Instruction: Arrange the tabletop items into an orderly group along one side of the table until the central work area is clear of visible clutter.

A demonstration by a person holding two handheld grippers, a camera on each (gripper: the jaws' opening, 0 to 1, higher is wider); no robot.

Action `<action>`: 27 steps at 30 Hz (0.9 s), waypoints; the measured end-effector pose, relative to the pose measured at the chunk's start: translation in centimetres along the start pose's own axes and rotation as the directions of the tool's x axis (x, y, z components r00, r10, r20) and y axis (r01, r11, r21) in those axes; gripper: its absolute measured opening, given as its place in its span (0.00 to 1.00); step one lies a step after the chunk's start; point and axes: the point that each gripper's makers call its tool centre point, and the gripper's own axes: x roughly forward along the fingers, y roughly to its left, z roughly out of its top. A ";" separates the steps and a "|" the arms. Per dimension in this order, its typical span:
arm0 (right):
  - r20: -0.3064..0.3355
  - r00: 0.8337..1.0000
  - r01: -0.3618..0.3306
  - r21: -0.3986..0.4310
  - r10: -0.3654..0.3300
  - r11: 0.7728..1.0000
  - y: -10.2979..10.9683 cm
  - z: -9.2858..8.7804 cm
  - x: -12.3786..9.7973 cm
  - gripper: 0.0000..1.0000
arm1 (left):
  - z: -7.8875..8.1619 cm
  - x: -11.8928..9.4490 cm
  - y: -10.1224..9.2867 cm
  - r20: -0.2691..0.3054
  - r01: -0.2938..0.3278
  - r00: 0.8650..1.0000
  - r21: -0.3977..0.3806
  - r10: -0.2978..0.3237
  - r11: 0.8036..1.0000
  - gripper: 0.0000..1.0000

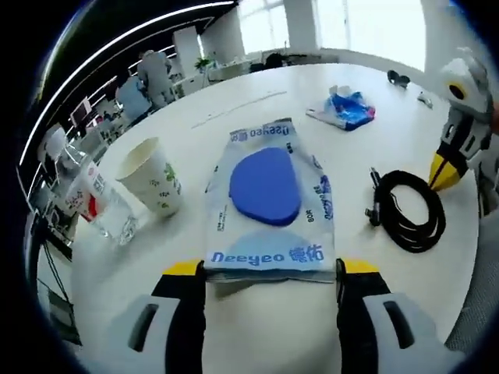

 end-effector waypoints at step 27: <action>0.227 0.965 0.159 -0.110 -0.131 0.981 -4.1 6.6 -1.3 0.08 | 0.3 -0.6 1.4 -0.012 -0.012 1.000 0.119 0.014 0.993 0.48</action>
